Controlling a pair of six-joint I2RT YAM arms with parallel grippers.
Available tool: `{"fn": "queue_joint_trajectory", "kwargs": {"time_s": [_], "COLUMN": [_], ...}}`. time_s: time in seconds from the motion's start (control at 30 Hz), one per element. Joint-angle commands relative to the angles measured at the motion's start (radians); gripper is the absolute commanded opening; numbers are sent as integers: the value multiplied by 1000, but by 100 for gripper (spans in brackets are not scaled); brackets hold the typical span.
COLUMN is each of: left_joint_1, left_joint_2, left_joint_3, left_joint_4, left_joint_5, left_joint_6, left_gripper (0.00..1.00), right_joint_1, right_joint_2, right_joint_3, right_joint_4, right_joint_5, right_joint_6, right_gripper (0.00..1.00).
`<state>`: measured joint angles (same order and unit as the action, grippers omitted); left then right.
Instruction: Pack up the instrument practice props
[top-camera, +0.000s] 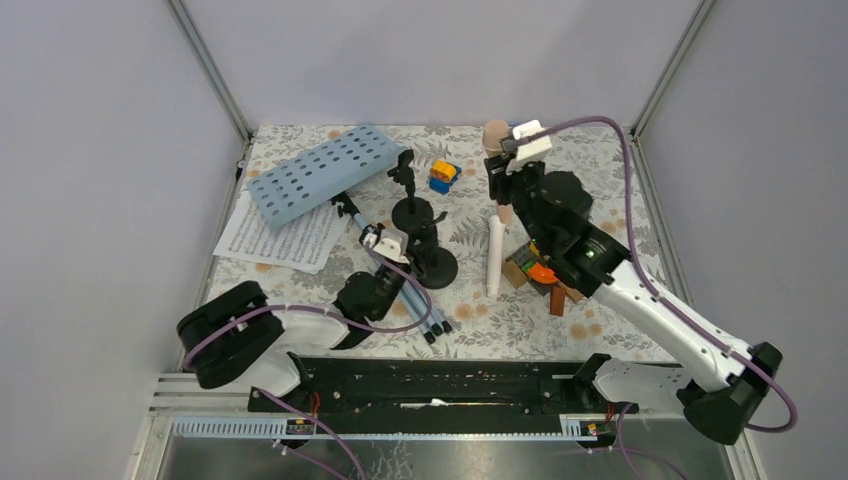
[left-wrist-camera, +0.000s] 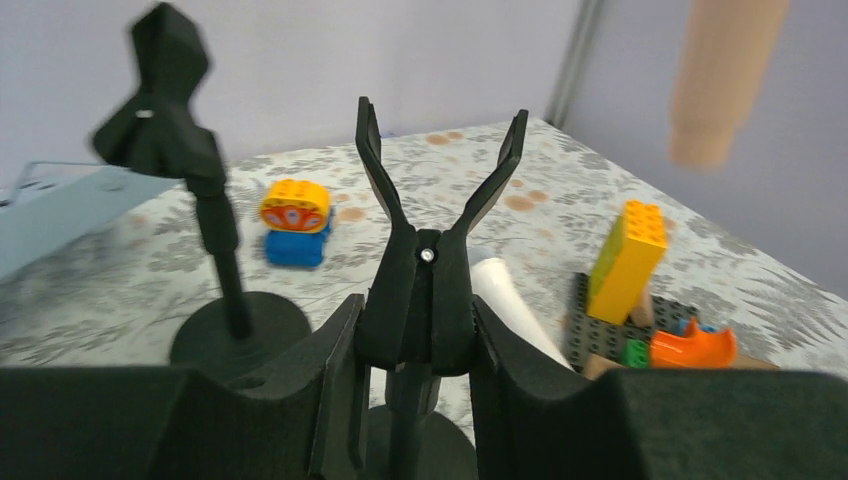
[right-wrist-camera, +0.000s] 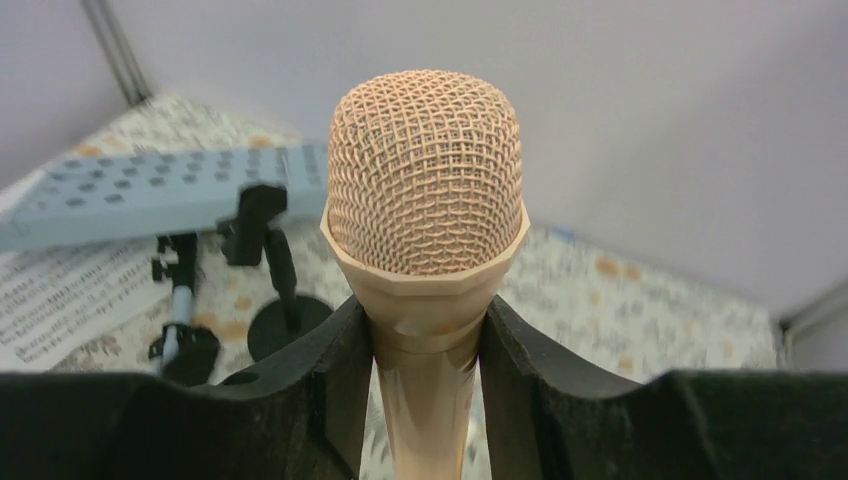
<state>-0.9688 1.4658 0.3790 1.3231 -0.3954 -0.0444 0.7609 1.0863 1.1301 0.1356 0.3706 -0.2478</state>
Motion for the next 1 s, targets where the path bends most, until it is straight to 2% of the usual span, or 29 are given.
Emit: {"fn": "queue_joint_trajectory", "kwargs": {"time_s": [0.0,0.17,0.27,0.5,0.57,0.73,0.77,0.87,0.97], "left_joint_1": [46,54,54,54,53,54,54,54,54], "left_joint_2": [-112,-166,-189,-194,-189,-189,-191,-192,-184], "left_joint_3": [-24,-45,-57,-72,-72,-70,-71,-72,-71], "left_joint_4": [-24,-65,-75,-75,-68,-68,-69,-69,-59], "left_joint_5": [-75,-74,-69,-53,-55,-48,-47,-57,-62], "left_joint_6": [37,37,37,37,33,26,25,18,11], "left_gripper": [0,0,0,0,0,0,0,0,0], "right_joint_1": [-1,-63,-117,-172,-179,-184,-184,-187,-188], "right_joint_2": [106,279,390,571,618,733,755,807,847], "right_joint_3": [46,108,112,96,106,139,147,160,173], "right_joint_4": [-271,-405,-419,-354,-348,-340,-341,-342,-341], "right_joint_5": [209,100,0,-110,-140,-168,-166,-165,-171], "right_joint_6": [298,496,589,692,717,743,745,760,772], "right_gripper": [0,0,0,0,6,8,10,28,39]}}
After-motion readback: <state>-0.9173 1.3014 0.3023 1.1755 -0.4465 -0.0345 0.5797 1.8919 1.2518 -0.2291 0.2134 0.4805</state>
